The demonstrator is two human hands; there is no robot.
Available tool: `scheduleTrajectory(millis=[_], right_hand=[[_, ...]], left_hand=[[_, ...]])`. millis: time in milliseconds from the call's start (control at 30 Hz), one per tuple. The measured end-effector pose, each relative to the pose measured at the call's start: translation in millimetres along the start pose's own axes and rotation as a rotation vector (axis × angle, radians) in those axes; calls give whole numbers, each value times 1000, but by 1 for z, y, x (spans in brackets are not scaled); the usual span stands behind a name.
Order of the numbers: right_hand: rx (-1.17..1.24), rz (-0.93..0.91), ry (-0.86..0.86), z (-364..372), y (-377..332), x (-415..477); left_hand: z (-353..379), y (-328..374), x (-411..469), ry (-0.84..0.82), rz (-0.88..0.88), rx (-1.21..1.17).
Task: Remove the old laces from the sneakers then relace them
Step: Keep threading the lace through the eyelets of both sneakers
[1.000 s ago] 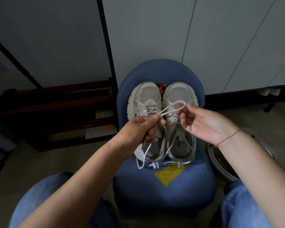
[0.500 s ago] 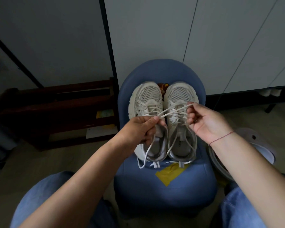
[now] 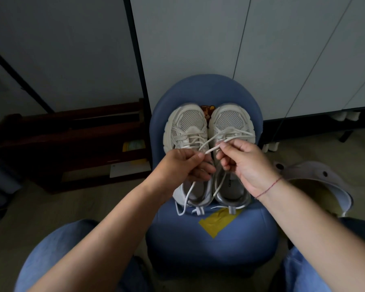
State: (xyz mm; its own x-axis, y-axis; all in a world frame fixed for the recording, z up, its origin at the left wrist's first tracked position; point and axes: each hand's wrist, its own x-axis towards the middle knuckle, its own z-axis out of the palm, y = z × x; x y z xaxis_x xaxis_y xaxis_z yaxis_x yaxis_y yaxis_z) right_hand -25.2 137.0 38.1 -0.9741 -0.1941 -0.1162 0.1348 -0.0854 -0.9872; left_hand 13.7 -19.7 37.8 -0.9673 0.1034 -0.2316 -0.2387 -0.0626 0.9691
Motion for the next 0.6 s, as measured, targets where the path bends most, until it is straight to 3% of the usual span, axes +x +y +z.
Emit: scheduleTrajectory(millis=[133,367,600], right_hand=[[-125,-57,-92,5,3,-4],[-155,-172,24,-6,-5,13],[-197,-84,21,-9,1,30]], left_hand=[[2,0,0,49,23,64],[-4,-2,6,310,119,124],[1,-9,18,305,29,120]])
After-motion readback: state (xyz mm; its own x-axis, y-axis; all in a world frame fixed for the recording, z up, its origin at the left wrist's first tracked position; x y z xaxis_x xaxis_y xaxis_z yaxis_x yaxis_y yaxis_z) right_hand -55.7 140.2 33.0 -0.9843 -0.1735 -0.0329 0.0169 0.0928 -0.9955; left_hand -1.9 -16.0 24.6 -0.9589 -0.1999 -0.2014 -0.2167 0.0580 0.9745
